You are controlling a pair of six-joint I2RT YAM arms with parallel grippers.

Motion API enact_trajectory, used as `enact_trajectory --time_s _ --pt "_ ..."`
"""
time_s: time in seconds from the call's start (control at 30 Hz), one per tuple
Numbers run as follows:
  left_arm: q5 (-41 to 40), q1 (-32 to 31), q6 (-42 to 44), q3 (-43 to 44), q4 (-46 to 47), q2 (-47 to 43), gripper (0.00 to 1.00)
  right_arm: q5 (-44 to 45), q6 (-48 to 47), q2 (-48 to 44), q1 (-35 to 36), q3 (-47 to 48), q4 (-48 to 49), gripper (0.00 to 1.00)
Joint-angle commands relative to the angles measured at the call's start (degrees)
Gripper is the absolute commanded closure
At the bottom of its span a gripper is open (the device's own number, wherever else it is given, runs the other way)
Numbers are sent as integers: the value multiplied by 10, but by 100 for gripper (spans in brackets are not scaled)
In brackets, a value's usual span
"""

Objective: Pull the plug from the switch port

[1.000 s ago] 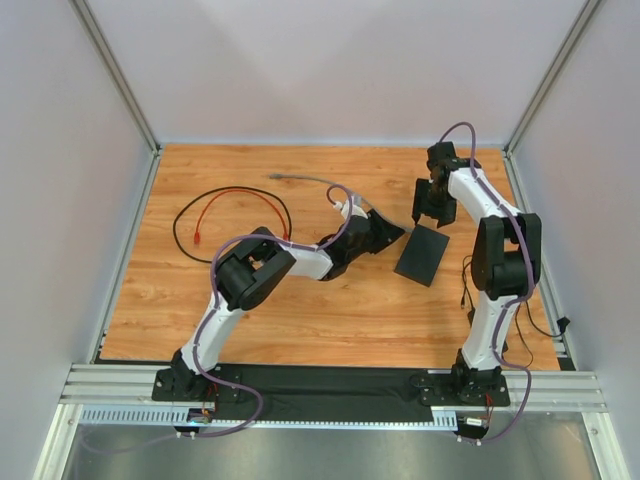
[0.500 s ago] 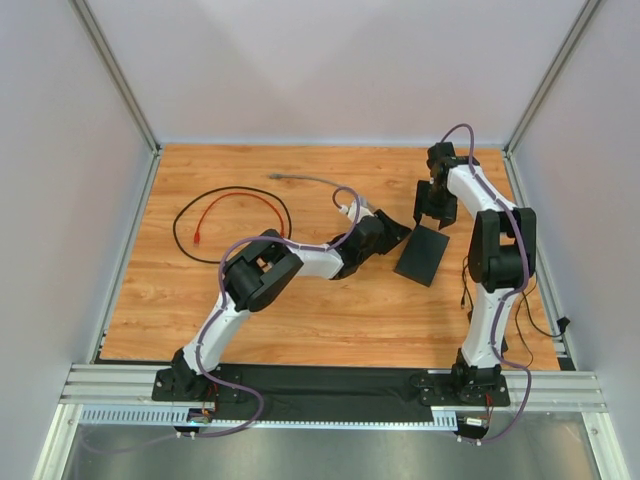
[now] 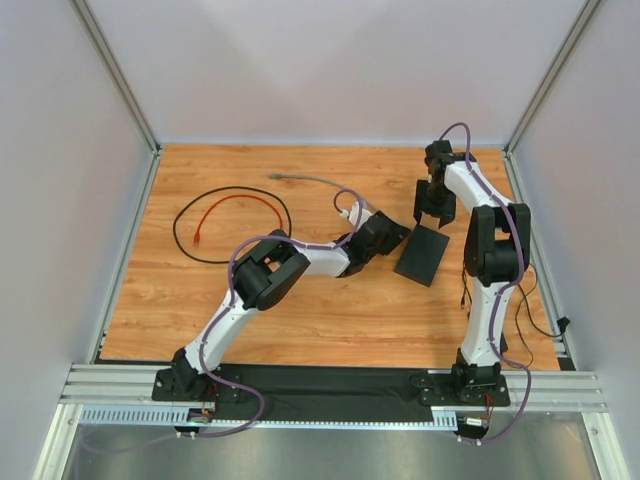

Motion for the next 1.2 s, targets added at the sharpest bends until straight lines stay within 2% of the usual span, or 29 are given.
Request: enact_trajectory --time_s 0.0,0.27,0.53,0.73,0.87,1.17 --pt "-12 -6 -20 39 -22 16 52 14 -13 5 -2 27 -15 41" --pt "-5 -5 -21 85 -58 45 54 4 -19 26 -2 49 -24 41" --pt "-20 -5 -32 73 -77 35 56 -12 -20 57 -2 83 -39 41" --pt "-26 -5 -38 60 -87 25 57 -38 -17 45 -3 49 -22 43" --pt "-23 -5 -64 49 -114 20 62 -81 -14 32 -3 27 -12 46" --pt "-19 -6 -73 40 -135 10 62 -103 -7 10 -3 -19 15 47"
